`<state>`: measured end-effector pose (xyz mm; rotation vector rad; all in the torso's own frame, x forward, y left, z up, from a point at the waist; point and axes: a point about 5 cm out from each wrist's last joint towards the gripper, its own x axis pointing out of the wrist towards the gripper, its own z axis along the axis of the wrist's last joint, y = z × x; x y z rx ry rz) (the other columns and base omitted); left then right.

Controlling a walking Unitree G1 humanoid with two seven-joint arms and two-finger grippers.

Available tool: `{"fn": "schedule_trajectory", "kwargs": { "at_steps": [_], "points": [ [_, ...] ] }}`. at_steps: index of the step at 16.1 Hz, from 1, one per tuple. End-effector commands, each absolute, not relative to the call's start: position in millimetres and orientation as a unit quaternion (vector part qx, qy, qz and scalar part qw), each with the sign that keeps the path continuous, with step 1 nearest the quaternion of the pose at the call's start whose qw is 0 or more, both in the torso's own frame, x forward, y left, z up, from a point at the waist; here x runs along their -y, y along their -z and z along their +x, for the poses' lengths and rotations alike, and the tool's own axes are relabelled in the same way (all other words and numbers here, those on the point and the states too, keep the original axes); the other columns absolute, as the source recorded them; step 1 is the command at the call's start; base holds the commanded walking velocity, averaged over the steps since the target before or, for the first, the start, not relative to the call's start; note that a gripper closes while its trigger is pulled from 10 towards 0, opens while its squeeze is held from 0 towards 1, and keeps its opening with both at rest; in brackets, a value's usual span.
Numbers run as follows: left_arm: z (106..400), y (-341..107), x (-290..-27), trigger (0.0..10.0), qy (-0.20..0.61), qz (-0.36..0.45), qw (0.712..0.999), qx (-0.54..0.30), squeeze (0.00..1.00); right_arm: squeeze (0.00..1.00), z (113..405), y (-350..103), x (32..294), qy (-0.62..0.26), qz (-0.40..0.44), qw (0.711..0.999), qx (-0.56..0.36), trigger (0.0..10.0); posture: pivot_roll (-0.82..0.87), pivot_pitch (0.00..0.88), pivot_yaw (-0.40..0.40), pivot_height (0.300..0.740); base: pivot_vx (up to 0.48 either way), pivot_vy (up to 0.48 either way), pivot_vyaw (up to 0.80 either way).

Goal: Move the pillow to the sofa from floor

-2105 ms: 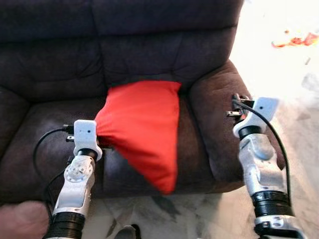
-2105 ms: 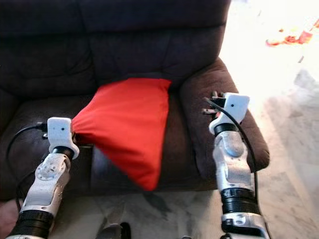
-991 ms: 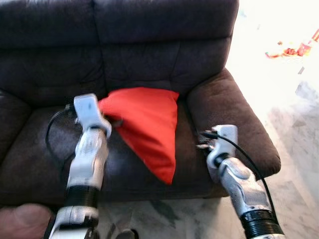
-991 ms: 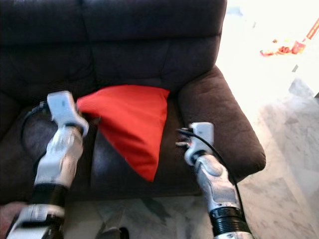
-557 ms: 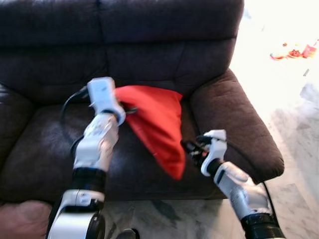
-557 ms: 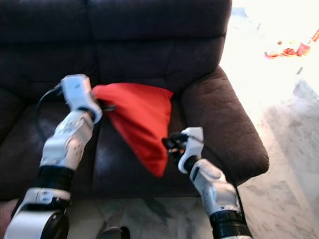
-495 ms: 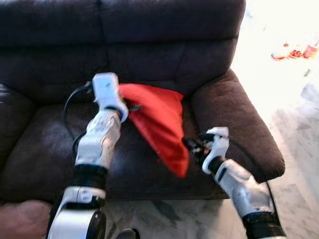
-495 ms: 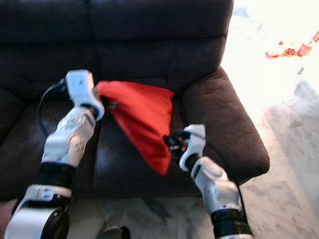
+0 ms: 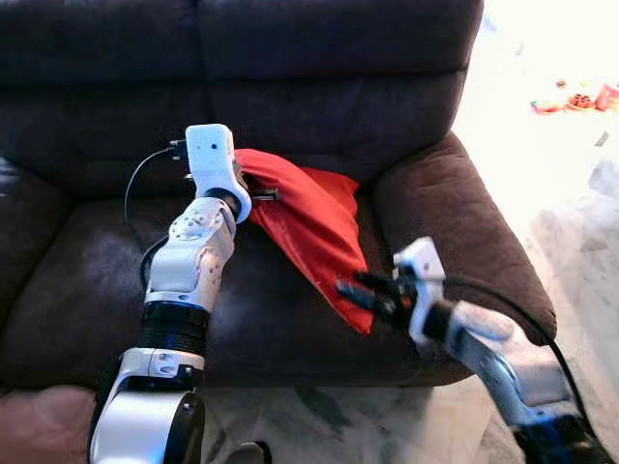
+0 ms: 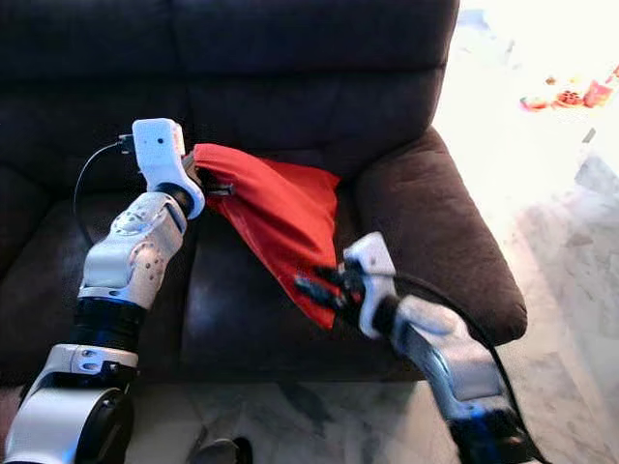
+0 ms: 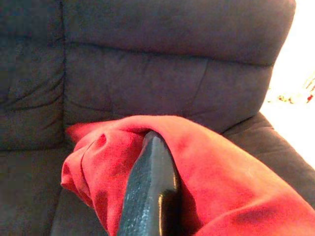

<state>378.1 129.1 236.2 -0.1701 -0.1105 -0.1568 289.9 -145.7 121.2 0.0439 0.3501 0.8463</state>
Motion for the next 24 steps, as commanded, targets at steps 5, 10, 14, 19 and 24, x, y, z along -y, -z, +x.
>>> {"fn": "schedule_trajectory", "kwargs": {
  "at_steps": [5,10,14,19,24],
  "points": [
    [378,-270,-132,10.0,0.069,-0.089,0.987,0.114,0.00,1.00,284,-95,159,-0.405,-0.090,0.878,-0.241,10.0,0.03,0.145,-0.007,0.740,0.000,0.000,0.00],
    [381,-260,-131,10.0,0.059,-0.094,0.989,0.097,0.00,0.00,322,-89,169,-0.204,-0.028,0.949,-0.237,10.0,0.02,0.135,-0.009,0.740,0.000,0.000,0.00],
    [385,-256,-111,10.0,0.090,-0.088,0.989,0.074,0.00,0.00,320,-83,143,-0.245,0.008,0.939,-0.241,10.0,0.02,0.113,0.007,0.740,0.000,0.000,0.00],
    [381,-274,-77,10.0,0.177,-0.101,0.976,0.081,0.00,0.00,323,-76,137,-0.209,0.142,0.932,-0.261,10.0,0.03,0.101,0.015,0.740,0.000,0.000,0.00],
    [382,-279,-71,10.0,0.177,-0.104,0.975,0.081,0.00,0.00,324,-74,131,-0.198,0.230,0.919,-0.250,10.0,0.03,0.128,0.000,0.740,0.000,0.000,0.00]
  ]
}}
